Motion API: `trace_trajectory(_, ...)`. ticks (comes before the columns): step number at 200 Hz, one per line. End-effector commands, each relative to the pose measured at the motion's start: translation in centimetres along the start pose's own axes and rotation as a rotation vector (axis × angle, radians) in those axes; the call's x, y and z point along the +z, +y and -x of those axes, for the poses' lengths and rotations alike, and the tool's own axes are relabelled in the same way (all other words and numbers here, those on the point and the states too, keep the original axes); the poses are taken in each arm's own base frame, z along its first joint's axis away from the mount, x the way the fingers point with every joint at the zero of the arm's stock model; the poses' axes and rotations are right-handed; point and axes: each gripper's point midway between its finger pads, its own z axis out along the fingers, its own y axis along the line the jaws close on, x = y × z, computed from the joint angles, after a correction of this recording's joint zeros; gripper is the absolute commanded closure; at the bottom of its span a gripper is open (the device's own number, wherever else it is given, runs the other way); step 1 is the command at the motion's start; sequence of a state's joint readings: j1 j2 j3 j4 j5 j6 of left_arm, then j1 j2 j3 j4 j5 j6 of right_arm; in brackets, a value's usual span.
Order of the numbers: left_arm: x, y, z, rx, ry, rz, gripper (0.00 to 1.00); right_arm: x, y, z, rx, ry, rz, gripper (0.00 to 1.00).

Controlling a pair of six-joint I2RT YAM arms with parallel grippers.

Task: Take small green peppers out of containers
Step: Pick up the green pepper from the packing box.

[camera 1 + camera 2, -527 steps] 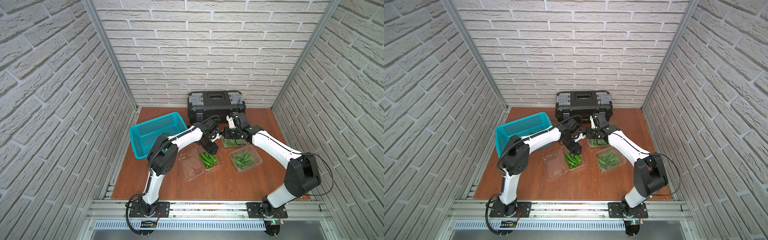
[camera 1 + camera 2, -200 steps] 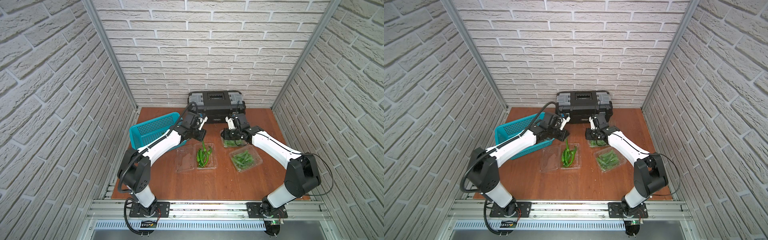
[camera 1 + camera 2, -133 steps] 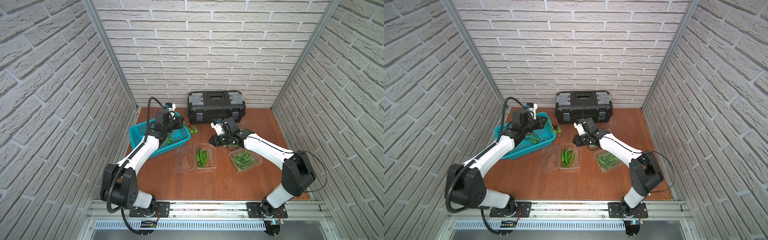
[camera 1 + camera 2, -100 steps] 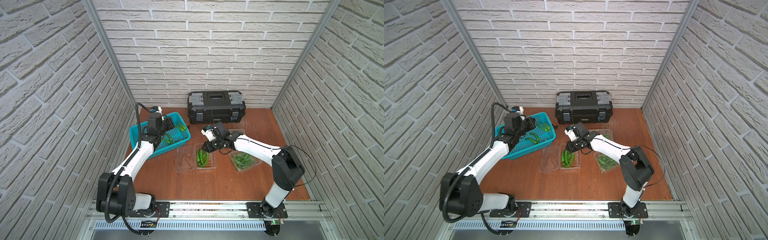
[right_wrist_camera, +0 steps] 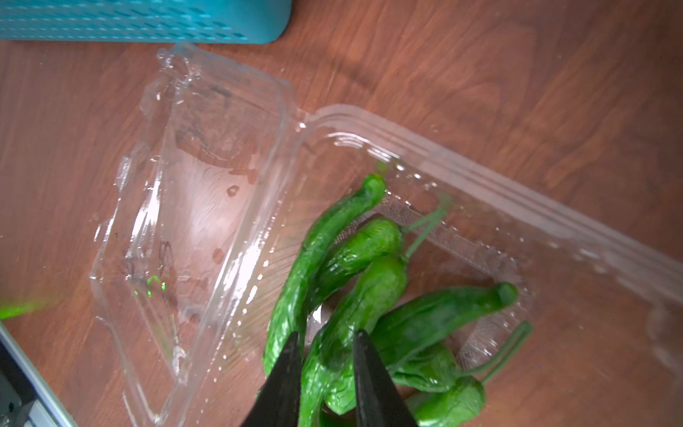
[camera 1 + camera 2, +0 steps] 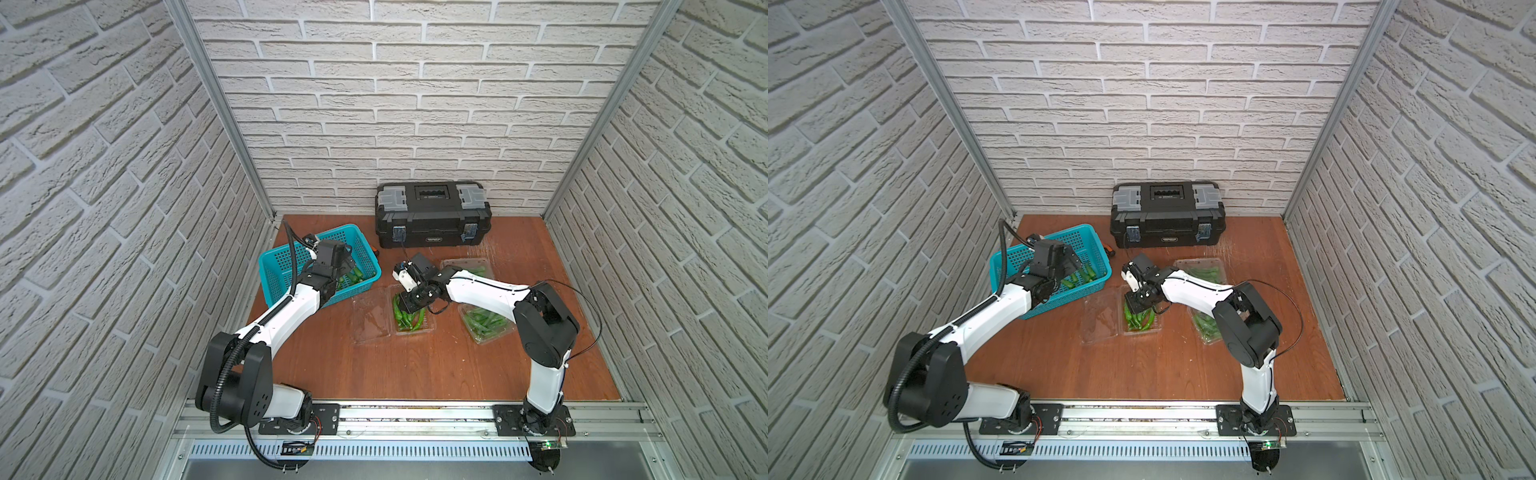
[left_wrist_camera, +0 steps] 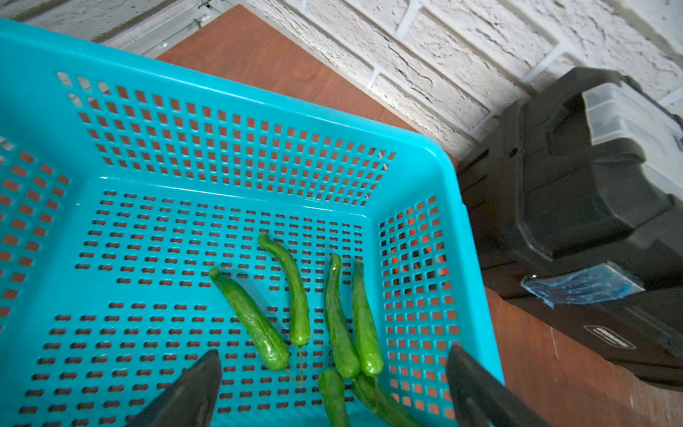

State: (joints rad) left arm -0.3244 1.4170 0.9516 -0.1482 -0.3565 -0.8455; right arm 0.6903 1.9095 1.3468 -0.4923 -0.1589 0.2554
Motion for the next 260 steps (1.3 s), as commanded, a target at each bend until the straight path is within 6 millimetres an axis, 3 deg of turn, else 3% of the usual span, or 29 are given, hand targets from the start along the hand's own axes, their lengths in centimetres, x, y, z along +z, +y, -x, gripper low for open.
trace_trajectory(1, 0.5, -2.1, 0.6, 0.033, -0.005, -0.062, 0.05, -0.4, 0.3, 0.7, -0.012, -0.024, -0.009, 0.73)
trace_trajectory(28, 1.5, -4.3, -0.8, 0.039, 0.049, -0.151, 0.04, -0.6, 0.6, 0.8, -0.035, -0.034, -0.023, 0.71)
trace_trajectory(71, 2.0, -7.1, -2.1, 0.085, 0.097, -0.238, 0.02, -1.0, -1.1, 1.1, -0.016, -0.066, -0.119, 0.70)
trace_trajectory(195, 2.1, -11.6, -4.6, 0.161, 0.195, -0.389, 0.02, 1.6, -1.5, 0.8, -0.003, -0.019, -0.122, 0.70)
trace_trajectory(218, 2.0, -11.8, -4.5, 0.162, 0.193, -0.396, 0.02, 1.4, -1.6, 0.9, -0.005, -0.028, -0.128, 0.79)
trace_trajectory(240, 1.7, -11.7, -3.9, 0.157, 0.167, -0.395, 0.02, 0.4, -1.7, 1.2, -0.007, -0.066, -0.139, 0.92)
trace_trajectory(260, 1.4, -11.3, -3.2, 0.149, 0.134, -0.378, 0.02, -0.8, -1.8, 1.7, -0.003, -0.110, -0.141, 0.97)
